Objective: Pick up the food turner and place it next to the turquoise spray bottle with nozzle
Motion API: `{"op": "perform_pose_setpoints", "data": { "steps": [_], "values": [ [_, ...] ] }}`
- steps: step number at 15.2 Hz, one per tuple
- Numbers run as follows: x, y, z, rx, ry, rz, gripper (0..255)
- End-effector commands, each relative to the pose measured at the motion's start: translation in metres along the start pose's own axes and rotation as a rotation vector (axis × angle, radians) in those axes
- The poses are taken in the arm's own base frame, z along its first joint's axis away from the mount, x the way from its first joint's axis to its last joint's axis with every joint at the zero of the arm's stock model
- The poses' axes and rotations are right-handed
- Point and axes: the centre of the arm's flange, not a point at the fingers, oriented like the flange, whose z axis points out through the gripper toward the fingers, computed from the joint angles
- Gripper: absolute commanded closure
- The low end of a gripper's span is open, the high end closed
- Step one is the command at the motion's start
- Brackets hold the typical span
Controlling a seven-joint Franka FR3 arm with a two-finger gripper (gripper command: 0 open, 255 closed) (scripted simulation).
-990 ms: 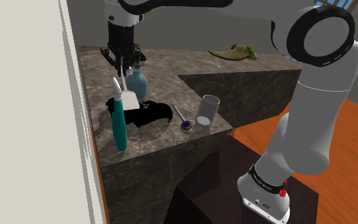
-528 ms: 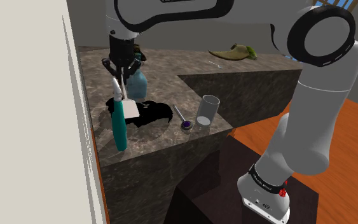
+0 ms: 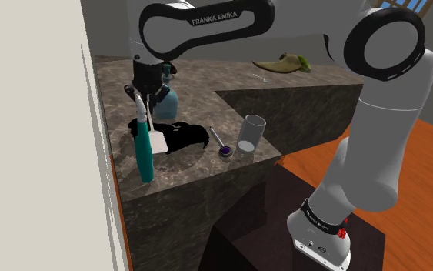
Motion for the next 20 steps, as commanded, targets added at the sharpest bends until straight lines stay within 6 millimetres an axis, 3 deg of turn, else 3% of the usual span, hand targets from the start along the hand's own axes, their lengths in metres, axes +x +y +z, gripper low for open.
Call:
{"op": "perform_pose_setpoints", "data": {
  "steps": [1, 18, 20],
  "values": [
    [0.000, 0.000, 0.012, 0.001, 0.000, 0.000, 255],
    [-0.006, 0.000, 0.101, 0.001, 0.000, 0.000, 255],
    [-0.007, 0.000, 0.105, 0.001, 0.000, 0.000, 255]
  ]
}}
